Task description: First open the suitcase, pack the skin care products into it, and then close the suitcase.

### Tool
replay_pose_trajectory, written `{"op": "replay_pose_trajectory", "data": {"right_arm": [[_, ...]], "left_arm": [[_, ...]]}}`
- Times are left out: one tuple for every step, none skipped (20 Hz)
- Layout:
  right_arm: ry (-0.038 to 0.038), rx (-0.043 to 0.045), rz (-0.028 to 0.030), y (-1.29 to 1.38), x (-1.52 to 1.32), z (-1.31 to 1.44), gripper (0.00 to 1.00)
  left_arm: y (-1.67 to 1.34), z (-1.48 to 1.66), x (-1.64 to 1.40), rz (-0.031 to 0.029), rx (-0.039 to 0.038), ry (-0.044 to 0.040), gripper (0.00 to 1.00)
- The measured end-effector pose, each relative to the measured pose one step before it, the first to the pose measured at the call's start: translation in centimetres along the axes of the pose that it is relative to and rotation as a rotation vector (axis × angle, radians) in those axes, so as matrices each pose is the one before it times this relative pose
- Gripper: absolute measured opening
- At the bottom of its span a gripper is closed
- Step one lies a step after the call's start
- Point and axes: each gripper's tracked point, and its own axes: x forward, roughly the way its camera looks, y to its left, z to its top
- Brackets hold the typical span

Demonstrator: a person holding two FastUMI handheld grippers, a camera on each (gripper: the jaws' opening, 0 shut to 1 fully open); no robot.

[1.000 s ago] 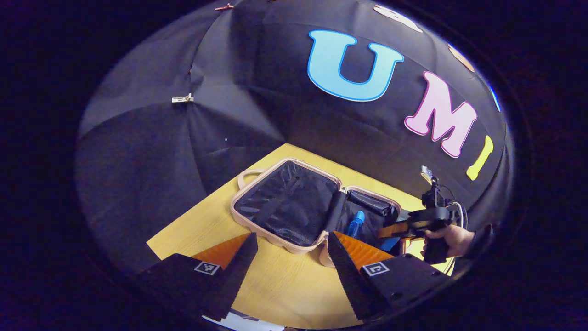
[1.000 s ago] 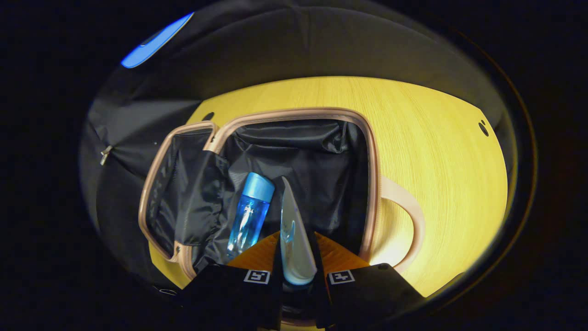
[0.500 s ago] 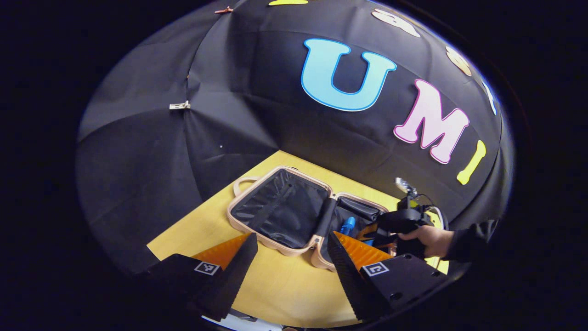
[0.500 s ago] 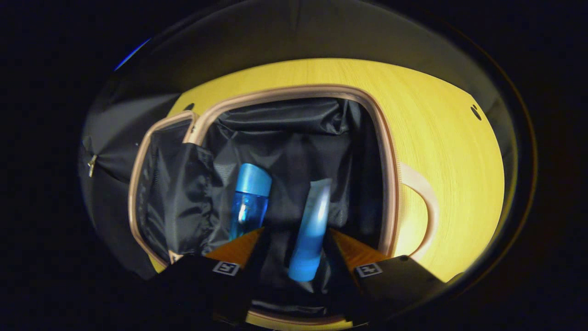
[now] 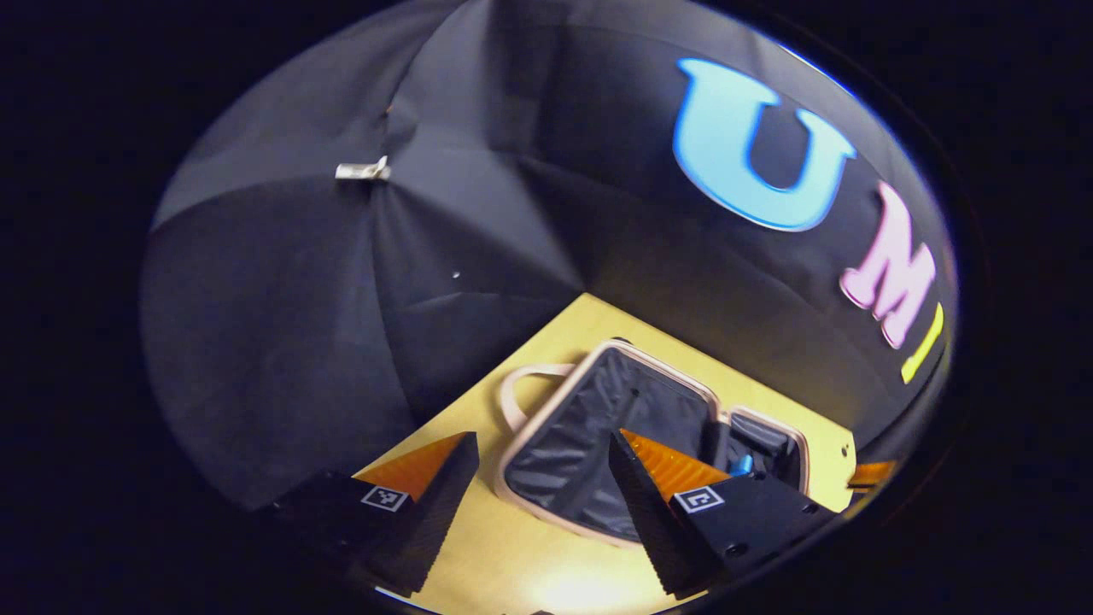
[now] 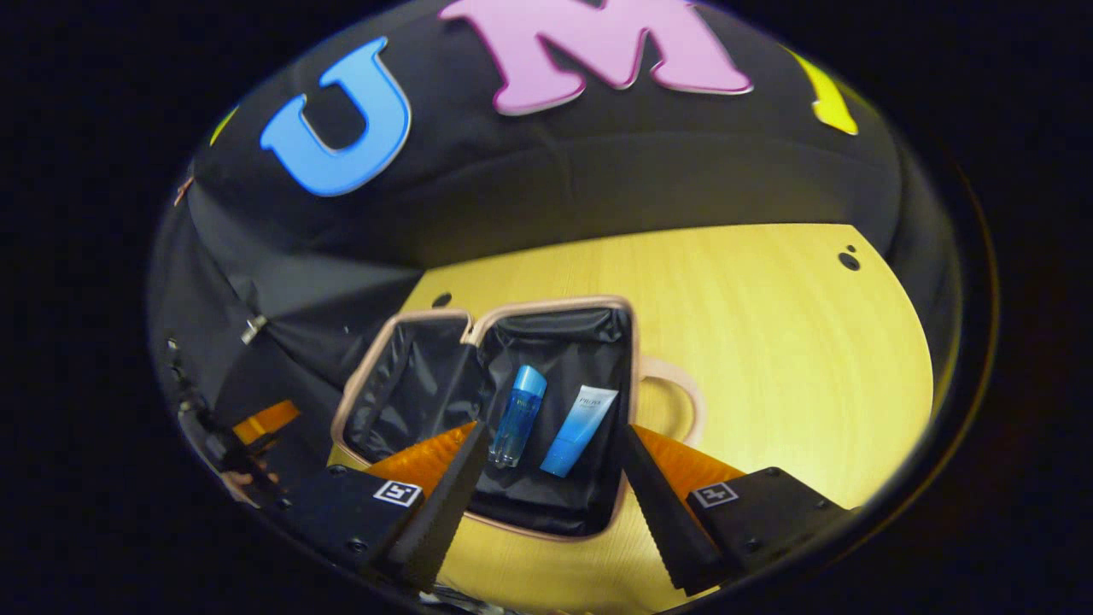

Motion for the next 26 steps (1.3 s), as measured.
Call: {"op": "replay_pose_trajectory", "data": {"right_arm": [[-0.02847,0.00439,-0.01305,-1.366,-1.709,0.161,0.97],[-0.0215,-0.01501,-0.02259,-1.625,-1.293,0.089,0.97],[-0.00079,-0.01419,-0.0338,-1.883,-1.153,-0.321,0.97],[0.01125,0.00189,-0.02492,-1.72,-1.035,-0.511,0.97],[0.01183,0.02043,-0.01872,-1.236,-0.974,-0.279,0.97],[0.00901,0.03134,-0.02449,-1.725,-0.998,-0.142,0.97],[0.00215,0.0107,-0.03002,-1.743,-0.752,-0.108,0.97],[-0.00068,-0.00365,-0.03311,-1.684,-0.825,0.007,0.97],[0.00601,-0.00093,-0.01863,-1.046,-0.335,-0.192,0.98],[0.01189,0.00482,-0.01333,-0.599,-0.314,-0.298,0.97],[0.00305,0.01229,-0.00971,-0.517,-0.353,-0.043,0.97],[-0.00485,0.01245,-0.00696,-0.217,-0.217,0.21,0.97],[-0.00876,0.00563,-0.0018,-0.218,-0.33,0.165,0.97],[-0.00346,-0.00001,-0.00334,-0.319,-0.3,0.05,0.98],[-0.00013,-0.00312,-0.00318,-0.245,-0.224,-0.197,0.98],[-0.00078,-0.00221,0.00043,-0.182,-0.319,-0.014,0.98],[-0.00131,-0.00102,0.00342,-0.142,-0.305,-0.066,0.98],[-0.00183,0.00584,-0.00888,-0.319,-0.027,-0.25,0.98],[0.00417,0.01169,-0.00177,-0.121,-0.208,-0.162,0.98],[-0.00417,0.01433,0.00234,-0.107,-0.356,0.13,0.98],[-0.01494,0.01406,0.00177,-0.215,-0.305,0.672,0.98],[-0.00773,0.00321,0.00319,-0.002,-0.005,0.361,0.98],[-0.01524,0.0018,-0.00085,-0.203,0.013,0.628,0.98],[-0.02625,-0.00209,0.00069,-0.274,-0.123,0.711,0.98],[-0.01971,-0.00531,0.00433,-0.134,-0.025,0.467,0.98],[-0.01192,-0.00585,0.00756,-0.226,-0.292,0.295,0.98]], "left_arm": [[0.482,0.304,1.66,-0.01421,-0.04736,0.01106,0.97],[0.522,-0.046,1.186,-0.01663,-0.04362,0.01903,0.96],[0.773,-0.057,1.4,0.00631,-0.03939,0.02163,0.96],[0.633,0.014,1.917,-0.00068,-0.0381,0.01844,0.96],[0.502,0.349,1.409,0.00347,-0.02669,0.00526,0.96],[0.569,0.499,1.787,0.00175,-0.03071,0.00561,0.96],[0.245,0.008,1.576,-0.01119,-0.04608,0.02237,0.95],[0.297,0.218,1.391,-0.01321,-0.07406,0.01758,0.95],[0.222,0.195,0.809,-0.00111,-0.05626,0.02454,0.95],[0.257,-0.376,0.252,-0.00365,-0.05016,0.03735,0.95],[0.178,-0.52,0.654,-0.01534,-0.04025,0.03719,0.94],[0.049,-0.221,0.541,-0.00648,-0.02296,0.01768,0.94],[0.18,-0.028,0.763,0.00195,-0.00826,0.004,0.94],[-0.145,-0.114,0.38,-0.00106,-0.00091,0.00794,0.92],[-0.167,-0.199,0.239,-0.00087,-0.00169,0.01177,0.83],[-0.322,-0.386,0.315,-0.00933,-0.00151,0.01474,0.76],[-0.174,-0.417,0.179,-0.0069,-0.00145,0.01313,0.64],[0.679,0.057,0.164,0.04322,0.02126,-0.00176,0.5],[0.114,-0.035,-0.501,0.01911,0.01583,-0.00657,0.36],[-0.412,0.178,-0.527,0.0024,0.02263,-0.00662,0.22],[-0.49,0.712,-0.754,0.02035,0.05225,-0.03745,0.17],[-1.322,0.961,-1.454,0.00901,0.06858,-0.05381,0.13],[-1.162,0.734,-1.747,0.00185,0.06107,-0.0403,0.12],[-1.303,1.044,-1.833,-0.00309,0.07145,-0.04433,0.1],[-1.575,1.414,-2.046,-0.0064,0.07569,-0.04809,0.08],[-1.858,1.413,-2.288,-0.00147,0.06777,-0.05416,0.07]]}}
